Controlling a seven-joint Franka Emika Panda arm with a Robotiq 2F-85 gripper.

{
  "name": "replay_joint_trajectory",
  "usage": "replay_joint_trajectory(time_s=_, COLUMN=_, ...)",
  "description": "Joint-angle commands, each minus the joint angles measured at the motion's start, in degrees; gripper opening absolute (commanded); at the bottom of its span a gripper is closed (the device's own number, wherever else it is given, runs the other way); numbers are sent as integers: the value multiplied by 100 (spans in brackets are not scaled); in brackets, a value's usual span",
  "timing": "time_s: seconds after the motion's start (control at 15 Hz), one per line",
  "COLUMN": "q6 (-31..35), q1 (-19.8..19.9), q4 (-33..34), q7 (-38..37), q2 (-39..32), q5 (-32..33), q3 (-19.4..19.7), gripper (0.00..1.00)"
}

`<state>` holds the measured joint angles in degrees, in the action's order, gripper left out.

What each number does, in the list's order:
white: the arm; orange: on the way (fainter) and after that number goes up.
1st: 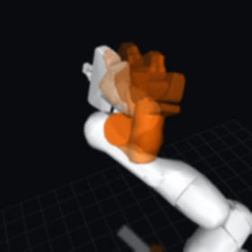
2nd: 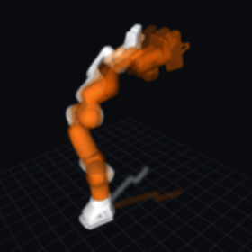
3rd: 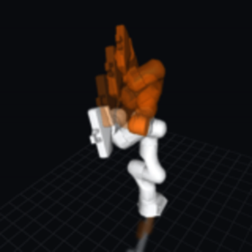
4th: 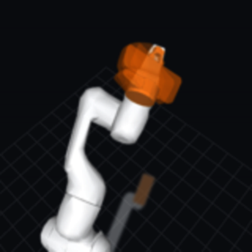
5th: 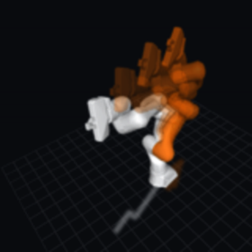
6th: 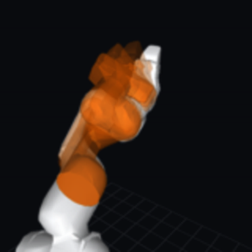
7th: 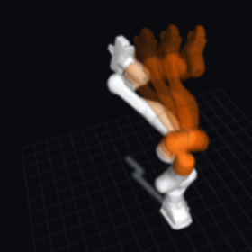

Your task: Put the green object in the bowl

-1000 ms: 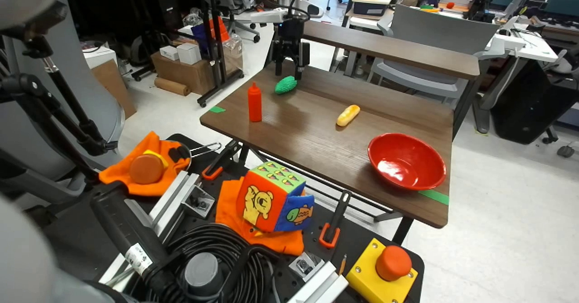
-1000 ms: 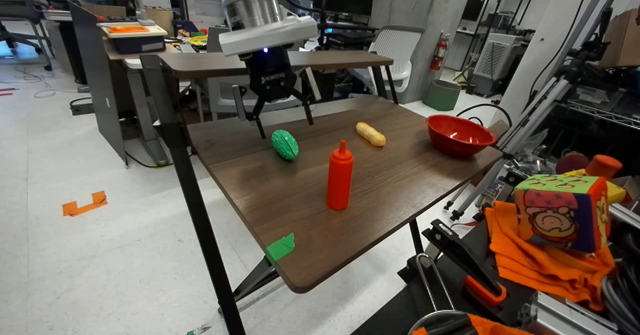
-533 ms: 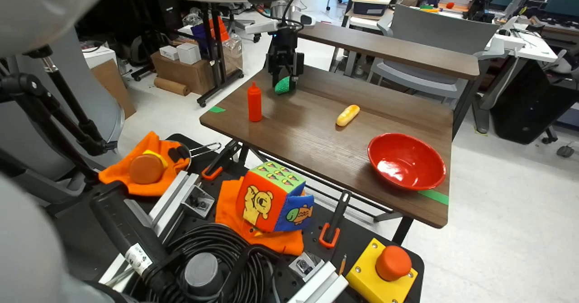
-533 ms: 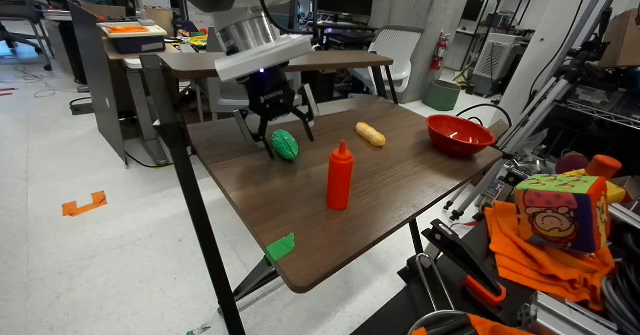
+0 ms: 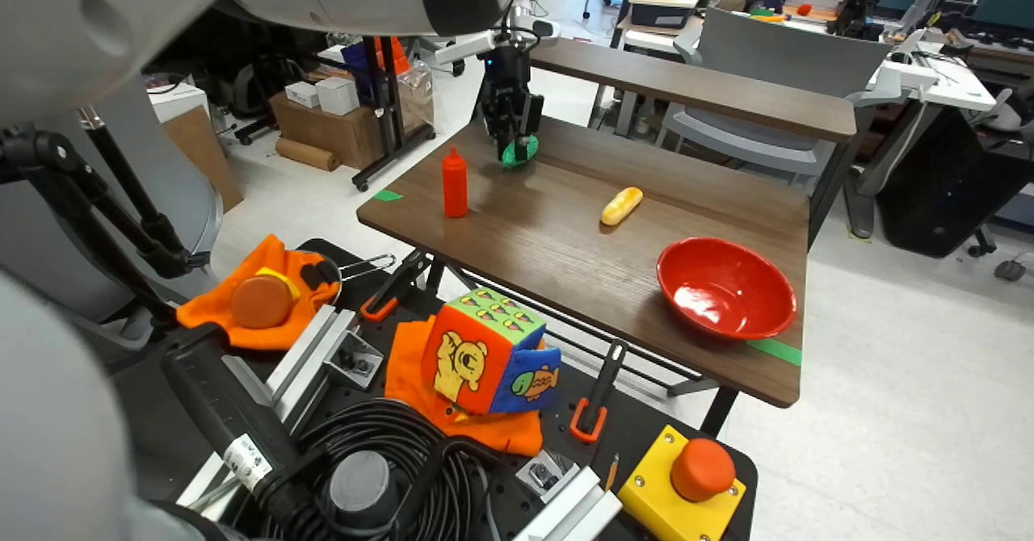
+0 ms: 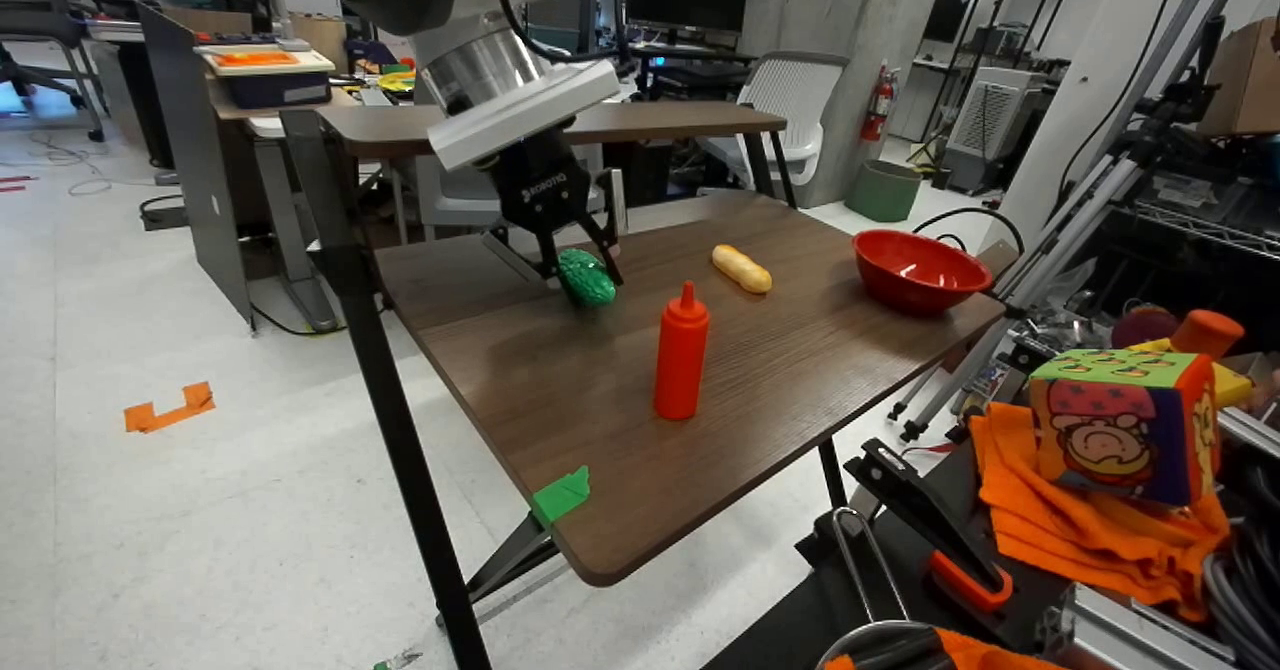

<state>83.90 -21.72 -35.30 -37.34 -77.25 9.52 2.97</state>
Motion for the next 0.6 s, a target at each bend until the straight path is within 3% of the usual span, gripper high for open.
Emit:
replay_joint_trajectory(time_s=0.0, q6=-276, q1=-193, q4=180, q7=456, q2=276, q5=213, q3=32, gripper=19)
replay_joint_trajectory(time_s=0.2, q6=-131, q1=-151, q4=77, q7=864, q2=736, q5=244, q3=1, gripper=19)
replay_joint_trajectory(time_s=0.53, q6=-104, q1=377, q4=-211, q7=1577, q2=1524, q5=30, q3=-104, gripper=19)
